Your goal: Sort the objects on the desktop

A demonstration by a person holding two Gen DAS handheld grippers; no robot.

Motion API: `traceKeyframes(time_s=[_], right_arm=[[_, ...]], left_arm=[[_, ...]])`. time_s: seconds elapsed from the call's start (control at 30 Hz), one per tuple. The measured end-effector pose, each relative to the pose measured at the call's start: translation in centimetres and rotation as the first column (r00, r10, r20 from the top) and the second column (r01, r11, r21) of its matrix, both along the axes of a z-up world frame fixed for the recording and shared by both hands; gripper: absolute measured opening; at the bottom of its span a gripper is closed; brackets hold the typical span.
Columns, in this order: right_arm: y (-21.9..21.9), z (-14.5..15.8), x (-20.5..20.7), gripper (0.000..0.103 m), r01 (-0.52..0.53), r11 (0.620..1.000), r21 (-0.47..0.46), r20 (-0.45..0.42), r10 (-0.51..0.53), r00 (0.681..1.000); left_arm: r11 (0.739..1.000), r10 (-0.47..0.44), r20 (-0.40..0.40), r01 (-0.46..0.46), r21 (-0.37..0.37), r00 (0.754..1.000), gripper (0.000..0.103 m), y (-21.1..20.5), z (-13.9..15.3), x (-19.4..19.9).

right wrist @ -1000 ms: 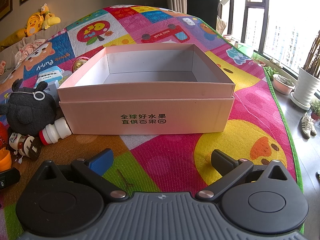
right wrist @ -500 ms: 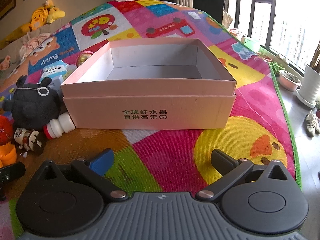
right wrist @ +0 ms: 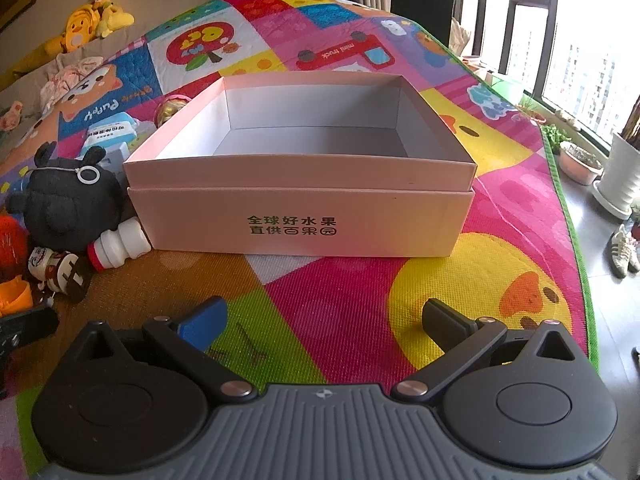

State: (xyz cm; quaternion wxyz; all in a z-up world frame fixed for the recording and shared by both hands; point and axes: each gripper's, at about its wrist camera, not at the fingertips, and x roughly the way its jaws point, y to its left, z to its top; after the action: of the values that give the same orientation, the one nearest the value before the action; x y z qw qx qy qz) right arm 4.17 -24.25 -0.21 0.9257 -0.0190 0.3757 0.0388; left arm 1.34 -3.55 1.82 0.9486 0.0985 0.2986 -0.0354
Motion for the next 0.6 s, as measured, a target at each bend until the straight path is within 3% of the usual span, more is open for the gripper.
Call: traceKeyframes(time_s=[0.1,0.2,0.33,0.4,0.47,0.53,0.6], right_arm=[[-0.3,-0.1,-0.2,0.103,0.008,1.000,0.019,0.004,-0.008,1.000],[-0.6,0.0,-0.7,0.103,-0.037,0.999,0.018,0.000,0.037,0.999],[-0.1,0.3,-1.0,0.103,-0.125,0.992,0.013,-0.015,0.125,0.992],[0.8,0.8,-1.6,0.103,-0.223,0.974,0.031,-0.015,0.224,0.975],[2.4,1.7,-3.1,0.103,-0.302,0.953,0.004,0.069,0.301,0.951],[4.4,2.6,-4.4,0.103,-0.385,0.920,-0.080,0.148,0.393,0.908],[5.9,3.1,-4.7,0.103,-0.441,0.889,-0.121,0.189,0.457,0.869]], left_arm=[[0.993,0.048,0.080,-0.057,0.107,0.996,0.103,0.1,0.2,0.9],[0.979,0.131,0.128,-0.148,0.141,0.983,0.103,1.7,0.8,1.4],[0.968,0.216,0.127,-0.229,0.099,0.968,0.103,4.7,1.6,0.7],[0.975,0.215,0.113,-0.220,0.032,0.970,0.103,5.9,2.2,-0.5],[0.979,0.197,0.066,-0.193,-0.061,0.978,0.103,7.1,2.3,-2.1],[0.975,0.184,0.022,-0.179,-0.129,0.983,0.103,7.8,1.9,-3.5],[0.972,0.179,-0.004,-0.177,-0.157,0.984,0.103,8.1,1.4,-4.6]])
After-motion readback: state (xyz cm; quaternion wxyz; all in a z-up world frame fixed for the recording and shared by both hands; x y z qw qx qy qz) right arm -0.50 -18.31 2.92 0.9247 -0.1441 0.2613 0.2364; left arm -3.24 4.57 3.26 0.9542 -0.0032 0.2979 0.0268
